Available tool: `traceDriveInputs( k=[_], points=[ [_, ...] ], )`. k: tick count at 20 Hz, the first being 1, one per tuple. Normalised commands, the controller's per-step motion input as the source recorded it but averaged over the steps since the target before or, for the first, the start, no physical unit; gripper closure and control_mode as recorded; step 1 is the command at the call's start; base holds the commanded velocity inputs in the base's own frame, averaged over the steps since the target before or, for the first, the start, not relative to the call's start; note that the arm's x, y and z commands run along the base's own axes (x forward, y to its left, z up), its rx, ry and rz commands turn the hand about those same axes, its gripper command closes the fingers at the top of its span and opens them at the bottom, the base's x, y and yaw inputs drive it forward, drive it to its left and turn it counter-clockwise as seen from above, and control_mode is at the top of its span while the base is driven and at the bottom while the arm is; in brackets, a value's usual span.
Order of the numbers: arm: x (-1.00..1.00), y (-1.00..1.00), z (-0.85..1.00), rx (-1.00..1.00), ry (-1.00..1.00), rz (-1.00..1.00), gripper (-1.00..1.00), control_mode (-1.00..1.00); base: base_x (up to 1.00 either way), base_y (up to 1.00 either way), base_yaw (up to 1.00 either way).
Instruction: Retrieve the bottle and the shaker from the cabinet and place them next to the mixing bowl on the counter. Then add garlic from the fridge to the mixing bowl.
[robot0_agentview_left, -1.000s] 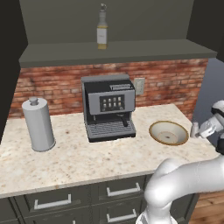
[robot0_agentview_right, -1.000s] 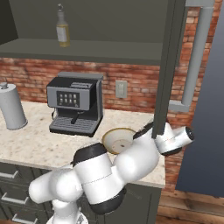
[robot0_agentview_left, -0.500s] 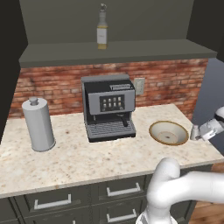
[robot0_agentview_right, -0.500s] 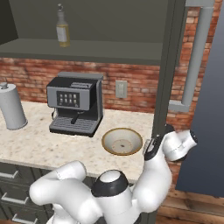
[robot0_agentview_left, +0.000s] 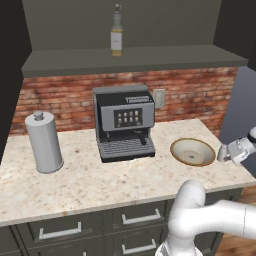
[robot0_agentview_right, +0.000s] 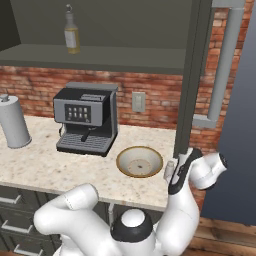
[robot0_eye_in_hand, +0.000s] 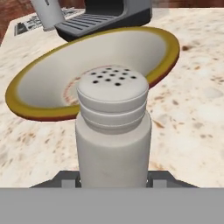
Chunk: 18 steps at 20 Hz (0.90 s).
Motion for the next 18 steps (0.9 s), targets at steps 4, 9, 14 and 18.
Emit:
traceDriveInputs(
  k=[4,9,14,18],
  points=[
    [0.0,0.0,-0.14,0.0,-0.08,0.01,1.0,-1.0,0.0,0.0,0.0],
    [0.0,0.0,-0.15,0.0,-0.09,0.0,1.0,-1.0,0.0,0.0,0.0],
    [0.0,0.12,-0.12,0.0,-0.1,0.0,1.0,-1.0,0.0,0.0,0.0],
    [0.0,0.03,-0.05,0.0,-0.02,0.0,1.0,-1.0,0.0,0.0,0.0]
  ],
)
